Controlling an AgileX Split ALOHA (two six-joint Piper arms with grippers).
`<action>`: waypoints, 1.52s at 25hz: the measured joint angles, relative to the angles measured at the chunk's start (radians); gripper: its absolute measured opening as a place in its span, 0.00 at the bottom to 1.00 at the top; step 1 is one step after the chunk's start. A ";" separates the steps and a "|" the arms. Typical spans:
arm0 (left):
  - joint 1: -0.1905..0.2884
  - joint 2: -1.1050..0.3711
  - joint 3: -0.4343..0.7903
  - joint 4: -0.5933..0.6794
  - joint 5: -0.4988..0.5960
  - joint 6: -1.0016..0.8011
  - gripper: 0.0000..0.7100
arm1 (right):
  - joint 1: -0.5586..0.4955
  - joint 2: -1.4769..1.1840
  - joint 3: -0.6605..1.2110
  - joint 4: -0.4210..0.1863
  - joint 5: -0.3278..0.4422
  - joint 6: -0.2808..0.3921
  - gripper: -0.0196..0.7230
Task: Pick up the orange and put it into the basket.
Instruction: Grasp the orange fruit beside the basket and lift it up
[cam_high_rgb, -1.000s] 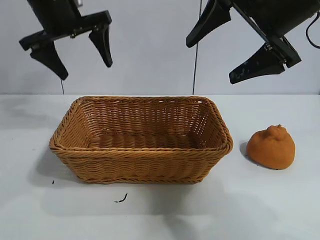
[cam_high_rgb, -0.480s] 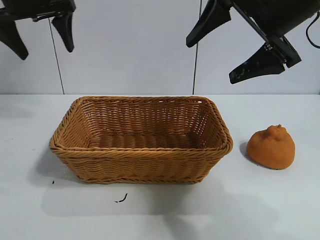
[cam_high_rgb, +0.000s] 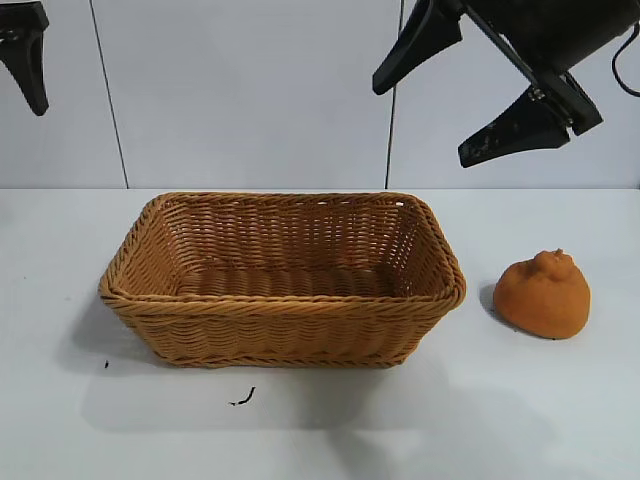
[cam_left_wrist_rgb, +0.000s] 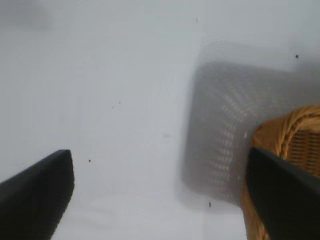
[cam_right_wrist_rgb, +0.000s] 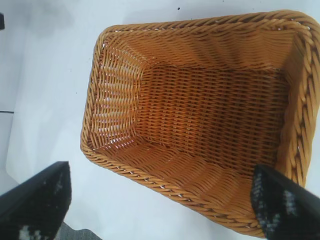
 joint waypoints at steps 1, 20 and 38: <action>-0.004 -0.025 0.031 0.000 0.000 0.007 0.95 | 0.000 0.000 0.000 0.000 0.000 0.000 0.96; -0.016 -0.900 0.883 -0.001 -0.004 0.054 0.95 | 0.000 0.000 0.000 0.000 -0.001 0.000 0.96; -0.016 -1.720 1.275 0.058 -0.155 0.056 0.95 | 0.000 0.000 0.000 -0.001 0.020 0.003 0.96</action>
